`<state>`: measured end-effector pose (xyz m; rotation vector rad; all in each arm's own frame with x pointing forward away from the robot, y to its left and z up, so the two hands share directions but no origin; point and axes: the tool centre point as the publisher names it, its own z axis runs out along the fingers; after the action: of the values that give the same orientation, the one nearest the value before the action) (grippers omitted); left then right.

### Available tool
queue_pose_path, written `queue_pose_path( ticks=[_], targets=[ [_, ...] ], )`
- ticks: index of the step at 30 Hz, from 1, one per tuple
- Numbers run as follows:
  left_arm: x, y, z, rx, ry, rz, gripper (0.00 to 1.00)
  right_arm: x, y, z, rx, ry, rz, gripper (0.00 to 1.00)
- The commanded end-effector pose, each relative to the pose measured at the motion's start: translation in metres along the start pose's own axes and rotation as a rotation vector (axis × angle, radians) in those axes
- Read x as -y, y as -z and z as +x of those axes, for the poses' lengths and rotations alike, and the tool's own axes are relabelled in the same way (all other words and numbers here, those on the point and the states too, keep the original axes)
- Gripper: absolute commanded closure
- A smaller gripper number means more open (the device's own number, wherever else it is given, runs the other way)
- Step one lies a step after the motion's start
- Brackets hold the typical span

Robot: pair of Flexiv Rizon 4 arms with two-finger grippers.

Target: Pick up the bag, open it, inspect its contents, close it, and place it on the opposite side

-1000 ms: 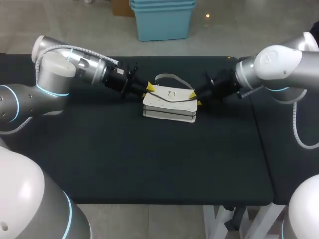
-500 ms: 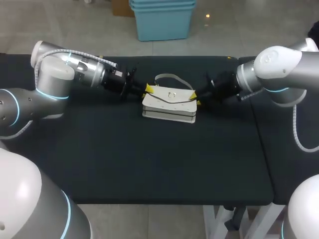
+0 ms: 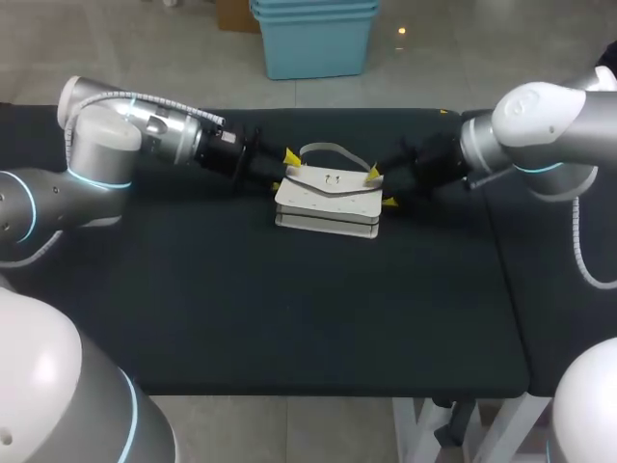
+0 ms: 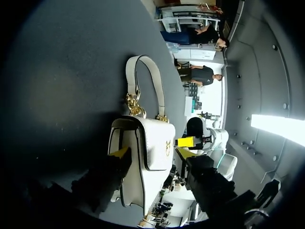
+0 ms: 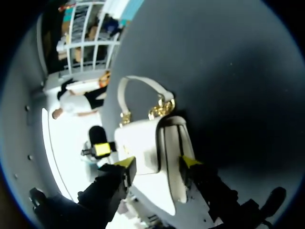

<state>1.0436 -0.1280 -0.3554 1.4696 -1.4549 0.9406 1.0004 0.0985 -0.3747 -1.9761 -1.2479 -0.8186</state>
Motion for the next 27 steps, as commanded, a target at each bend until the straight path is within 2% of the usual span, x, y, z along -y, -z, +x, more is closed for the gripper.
queue_pose_path(
  ticks=[1,6,12,13,14,18,20,27],
  targets=[
    [-0.016,0.011,0.015,0.024,-0.012,0.045,0.00,0.012,0.012,0.004,0.028,0.006,-0.027,0.00],
    [-0.023,0.025,0.024,0.070,-0.017,0.075,0.00,0.020,0.020,0.003,0.055,0.021,-0.035,0.00],
    [-0.024,0.045,0.024,0.120,0.010,0.144,0.00,0.031,0.022,0.002,0.097,0.055,-0.041,0.00],
    [-0.023,0.048,0.023,0.131,0.013,0.150,0.00,0.033,0.022,0.002,0.109,0.063,-0.041,0.11],
    [-0.022,0.050,0.023,0.137,0.016,0.159,0.00,0.035,0.021,0.002,0.115,0.066,-0.041,0.29],
    [-0.019,0.058,0.020,0.171,0.036,0.183,0.00,0.040,0.017,0.003,0.133,0.082,-0.030,0.49],
    [-0.017,0.061,0.019,0.186,0.047,0.202,0.00,0.042,0.014,0.002,0.142,0.086,-0.028,0.54],
    [-0.016,0.069,0.016,0.198,0.061,0.222,0.00,0.045,0.005,-0.007,0.156,0.075,-0.009,0.60]
  ],
)
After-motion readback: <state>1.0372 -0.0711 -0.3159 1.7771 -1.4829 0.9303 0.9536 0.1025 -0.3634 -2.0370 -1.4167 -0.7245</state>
